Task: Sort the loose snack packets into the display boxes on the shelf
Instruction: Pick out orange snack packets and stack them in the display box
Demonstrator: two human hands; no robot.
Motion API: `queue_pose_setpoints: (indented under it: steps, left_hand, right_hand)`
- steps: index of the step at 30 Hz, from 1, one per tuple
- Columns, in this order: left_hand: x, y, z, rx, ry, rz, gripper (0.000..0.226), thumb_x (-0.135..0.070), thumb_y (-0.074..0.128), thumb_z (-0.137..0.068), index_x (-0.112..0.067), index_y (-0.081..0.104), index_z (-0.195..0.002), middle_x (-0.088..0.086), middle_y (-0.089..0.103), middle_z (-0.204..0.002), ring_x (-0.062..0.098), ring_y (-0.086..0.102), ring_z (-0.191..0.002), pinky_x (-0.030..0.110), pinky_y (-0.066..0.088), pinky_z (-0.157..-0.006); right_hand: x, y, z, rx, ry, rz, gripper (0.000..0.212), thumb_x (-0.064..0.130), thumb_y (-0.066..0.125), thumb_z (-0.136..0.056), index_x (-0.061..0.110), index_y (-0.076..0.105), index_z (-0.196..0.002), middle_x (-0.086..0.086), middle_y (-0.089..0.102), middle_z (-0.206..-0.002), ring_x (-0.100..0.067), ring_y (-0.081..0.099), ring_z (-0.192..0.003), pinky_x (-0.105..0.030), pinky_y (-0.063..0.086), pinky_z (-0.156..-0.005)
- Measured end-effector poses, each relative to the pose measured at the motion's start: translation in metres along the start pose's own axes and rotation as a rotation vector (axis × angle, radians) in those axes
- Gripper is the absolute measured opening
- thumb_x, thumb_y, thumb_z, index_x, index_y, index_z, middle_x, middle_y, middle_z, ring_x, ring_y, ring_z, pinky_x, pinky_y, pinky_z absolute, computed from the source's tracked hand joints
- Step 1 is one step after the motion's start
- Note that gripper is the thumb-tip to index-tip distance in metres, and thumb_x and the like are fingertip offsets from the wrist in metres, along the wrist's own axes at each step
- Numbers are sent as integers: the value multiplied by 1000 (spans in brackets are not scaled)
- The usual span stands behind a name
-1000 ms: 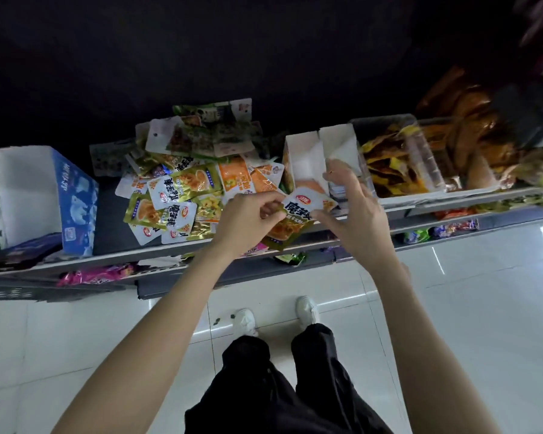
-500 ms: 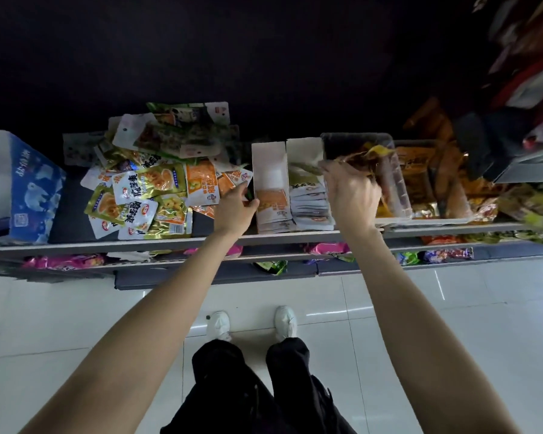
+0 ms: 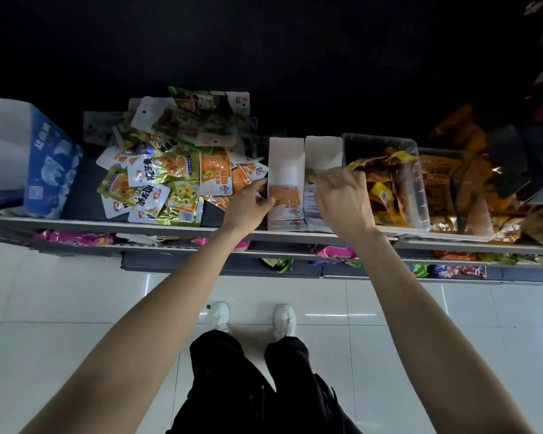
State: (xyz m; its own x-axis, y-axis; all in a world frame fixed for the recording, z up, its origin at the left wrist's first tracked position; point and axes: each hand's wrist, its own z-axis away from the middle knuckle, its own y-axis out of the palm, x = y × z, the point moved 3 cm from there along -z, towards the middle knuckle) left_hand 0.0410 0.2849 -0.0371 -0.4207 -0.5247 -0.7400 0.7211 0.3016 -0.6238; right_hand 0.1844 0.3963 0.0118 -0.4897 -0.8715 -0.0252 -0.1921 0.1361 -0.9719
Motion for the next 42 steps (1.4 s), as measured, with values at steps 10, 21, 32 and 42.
queue_pose_setpoints:
  steps: [10,21,32,42]
  left_hand:
    - [101,-113,59,-440,172,-156,25,-12,61,-84,-12,63,-108,1,66,-105,18,59,-99,30,47,-86]
    - [215,-178,15,-16,-249,-451,61,-35,55,-89,-18,33,-143,10,39,-144,33,45,-125,43,37,-105]
    - [180,-192,29,-217,76,-399,59,-29,65,-82,-15,44,-135,9,51,-130,28,45,-119,42,42,-98]
    - [19,-128,29,-181,475,-225,31,-25,64,-86,-25,59,-117,-8,65,-112,13,57,-106,31,33,-101]
  right_hand:
    - [162,18,-33,363,35,-599,26,19,47,-95,18,65,-113,-8,71,-97,-27,66,-85,-36,54,-71]
    - [278,104,-108,506,596,-661,50,31,59,-91,7,45,-133,-13,57,-126,-28,57,-112,-32,46,-85]
    - [250,52,-98,365,640,-944,14,23,63,-87,15,54,-92,2,52,-70,-17,50,-64,-22,39,-51]
    - [126,-84,2,-291,225,-462,24,6,60,-89,17,72,-106,0,73,-99,-22,69,-73,-36,55,-51]
